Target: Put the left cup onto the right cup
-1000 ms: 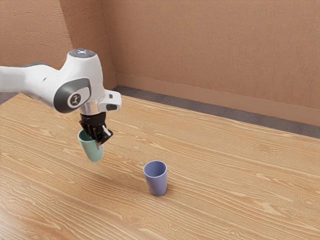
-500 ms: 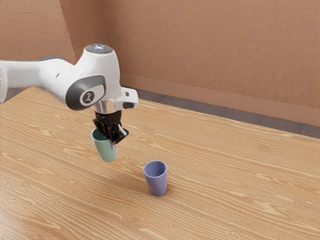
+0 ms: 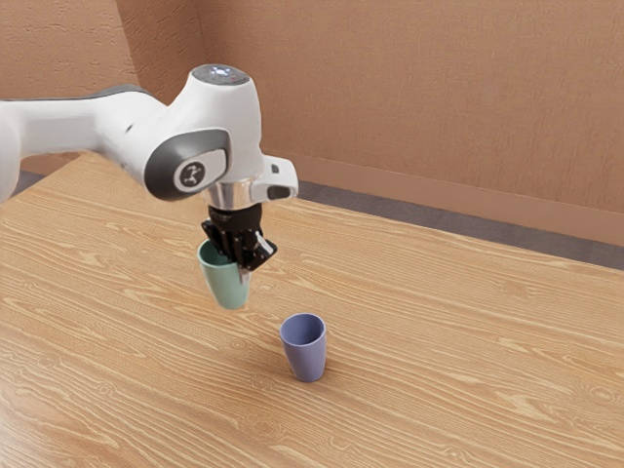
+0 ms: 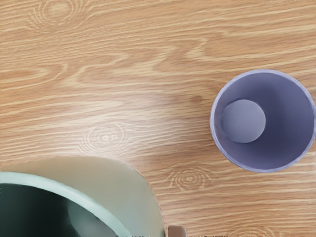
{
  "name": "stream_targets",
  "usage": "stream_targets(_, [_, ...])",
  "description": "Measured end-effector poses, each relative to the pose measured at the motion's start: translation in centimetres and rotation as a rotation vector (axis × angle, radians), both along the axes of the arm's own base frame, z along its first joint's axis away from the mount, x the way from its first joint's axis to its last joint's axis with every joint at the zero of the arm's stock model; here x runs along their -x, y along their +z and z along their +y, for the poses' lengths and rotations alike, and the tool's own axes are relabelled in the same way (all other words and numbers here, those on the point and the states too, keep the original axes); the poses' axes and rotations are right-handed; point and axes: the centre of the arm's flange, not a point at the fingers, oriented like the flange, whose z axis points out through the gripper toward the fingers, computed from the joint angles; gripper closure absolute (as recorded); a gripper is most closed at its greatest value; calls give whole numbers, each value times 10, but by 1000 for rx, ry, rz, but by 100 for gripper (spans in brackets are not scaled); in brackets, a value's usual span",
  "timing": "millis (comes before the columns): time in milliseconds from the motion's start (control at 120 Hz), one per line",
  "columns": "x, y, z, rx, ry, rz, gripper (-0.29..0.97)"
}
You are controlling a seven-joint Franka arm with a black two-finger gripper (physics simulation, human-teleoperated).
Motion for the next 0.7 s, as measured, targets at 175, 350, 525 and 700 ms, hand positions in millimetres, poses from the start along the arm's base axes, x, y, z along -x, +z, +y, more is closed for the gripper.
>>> stream_targets(175, [2, 10, -11, -6, 16, 4, 78])
stream_targets(350, [4, 15, -16, -10, 33, 7, 78])
stream_targets(525, [6, 18, -25, -12, 41, 6, 78])
stream_targets(700, [8, 26, -34, -15, 49, 1, 78])
